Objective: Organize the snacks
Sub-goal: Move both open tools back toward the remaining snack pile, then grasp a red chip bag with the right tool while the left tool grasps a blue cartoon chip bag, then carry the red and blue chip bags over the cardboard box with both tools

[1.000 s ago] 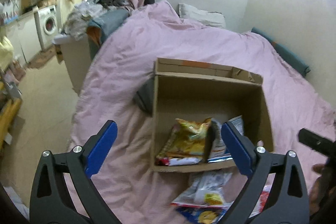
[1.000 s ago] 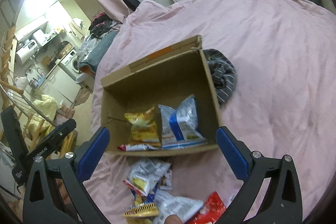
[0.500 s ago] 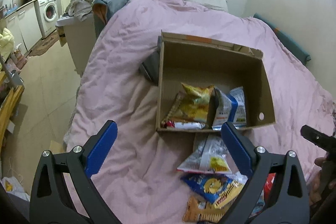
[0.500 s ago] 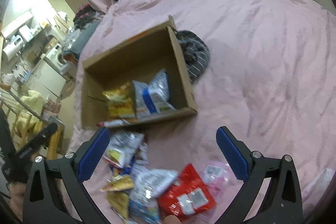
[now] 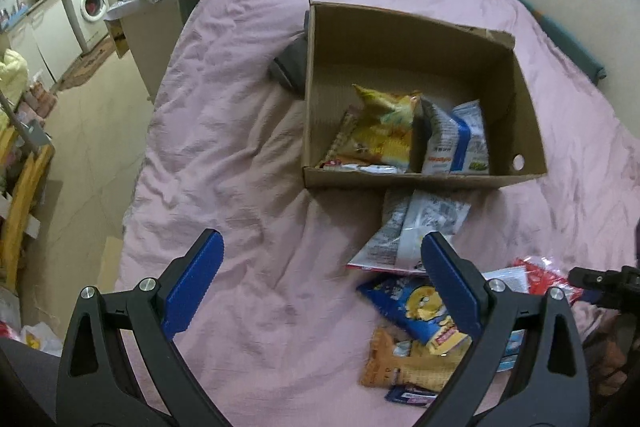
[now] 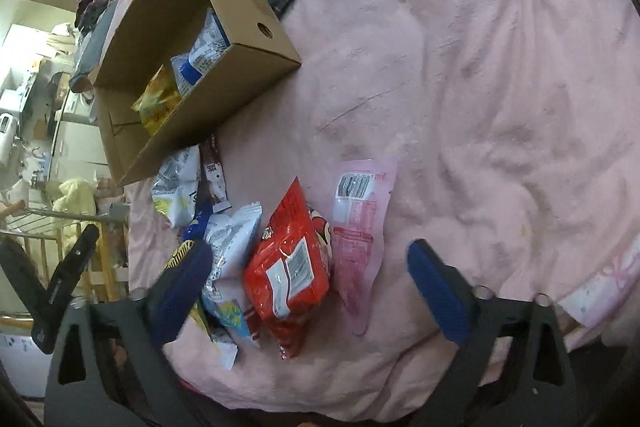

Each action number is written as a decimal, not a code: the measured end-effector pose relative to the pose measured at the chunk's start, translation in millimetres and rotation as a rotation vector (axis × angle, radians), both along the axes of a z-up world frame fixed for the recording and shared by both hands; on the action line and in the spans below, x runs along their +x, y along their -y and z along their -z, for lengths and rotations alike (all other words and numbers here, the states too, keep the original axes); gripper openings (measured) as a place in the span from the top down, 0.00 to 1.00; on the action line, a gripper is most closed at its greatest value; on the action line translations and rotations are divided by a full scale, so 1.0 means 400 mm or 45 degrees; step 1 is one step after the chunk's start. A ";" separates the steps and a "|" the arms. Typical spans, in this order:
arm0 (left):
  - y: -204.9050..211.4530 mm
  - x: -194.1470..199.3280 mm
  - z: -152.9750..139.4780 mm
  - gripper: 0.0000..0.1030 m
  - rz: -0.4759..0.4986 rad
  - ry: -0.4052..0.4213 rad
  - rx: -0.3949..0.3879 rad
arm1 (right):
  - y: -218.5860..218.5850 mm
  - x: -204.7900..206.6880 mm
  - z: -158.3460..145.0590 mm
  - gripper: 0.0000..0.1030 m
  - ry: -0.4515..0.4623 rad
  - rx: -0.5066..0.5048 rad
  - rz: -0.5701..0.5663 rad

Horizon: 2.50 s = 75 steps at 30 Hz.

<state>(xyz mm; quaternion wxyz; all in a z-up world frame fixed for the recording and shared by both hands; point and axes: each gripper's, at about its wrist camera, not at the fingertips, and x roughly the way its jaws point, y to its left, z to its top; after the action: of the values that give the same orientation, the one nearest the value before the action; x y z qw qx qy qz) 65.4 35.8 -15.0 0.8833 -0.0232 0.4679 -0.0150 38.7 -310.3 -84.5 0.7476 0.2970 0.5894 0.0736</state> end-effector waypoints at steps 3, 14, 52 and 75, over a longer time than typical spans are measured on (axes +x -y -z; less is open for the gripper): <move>-0.009 0.005 0.009 0.05 -0.013 -0.037 -0.031 | -0.013 -0.010 -0.033 0.18 0.080 0.001 -0.024; -0.006 0.008 0.061 0.05 0.018 -0.215 -0.145 | -0.091 -0.002 0.054 0.59 -0.112 0.062 -0.160; 0.166 0.057 0.270 0.57 -0.070 -0.648 -0.391 | -0.025 0.065 -0.122 0.84 0.309 0.121 0.085; -0.048 0.003 0.075 0.63 -0.047 -0.419 -0.278 | 0.065 0.070 0.046 0.38 -0.072 0.032 0.325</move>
<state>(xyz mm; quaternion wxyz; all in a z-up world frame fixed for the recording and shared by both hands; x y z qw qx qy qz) 66.7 54.9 -45.1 0.7872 -0.1295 0.6012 -0.0452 66.7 -336.2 -103.0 0.7303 0.3807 0.5667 -0.0232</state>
